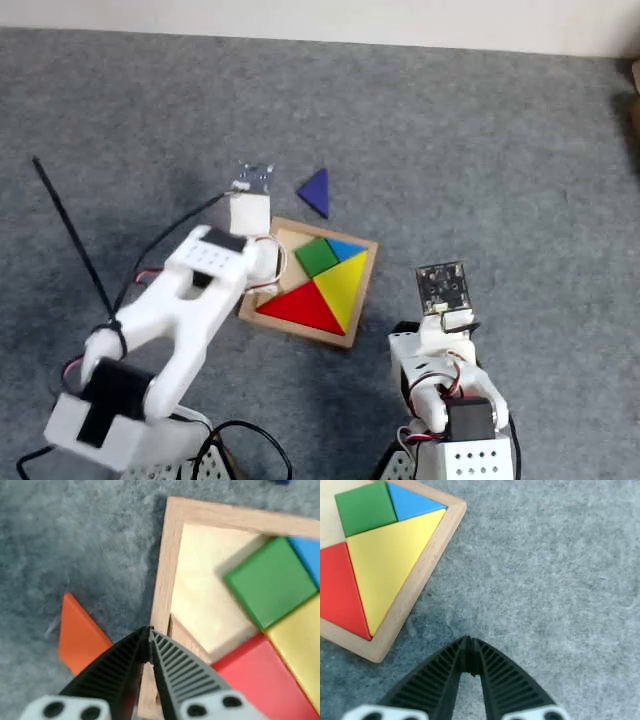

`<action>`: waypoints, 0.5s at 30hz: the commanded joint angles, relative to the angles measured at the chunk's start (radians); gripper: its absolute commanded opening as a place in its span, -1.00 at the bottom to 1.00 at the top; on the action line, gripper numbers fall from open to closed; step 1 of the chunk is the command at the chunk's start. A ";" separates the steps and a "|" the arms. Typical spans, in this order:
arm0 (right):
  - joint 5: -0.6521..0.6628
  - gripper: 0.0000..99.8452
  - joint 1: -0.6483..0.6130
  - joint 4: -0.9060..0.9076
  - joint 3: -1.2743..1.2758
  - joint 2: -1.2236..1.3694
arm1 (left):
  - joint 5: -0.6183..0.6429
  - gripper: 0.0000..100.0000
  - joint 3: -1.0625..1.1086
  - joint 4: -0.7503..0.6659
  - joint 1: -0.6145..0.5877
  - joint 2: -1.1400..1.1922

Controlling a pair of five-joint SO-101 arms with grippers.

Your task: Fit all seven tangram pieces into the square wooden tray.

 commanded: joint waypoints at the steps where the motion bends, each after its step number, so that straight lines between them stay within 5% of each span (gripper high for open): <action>1: -0.005 -0.99 0.012 0.005 0.104 -0.002 | -0.009 -0.99 -0.114 0.066 0.024 0.030; 15: -0.005 -0.99 0.012 0.005 0.104 -0.002 | -0.006 -0.99 -0.127 0.129 0.157 0.039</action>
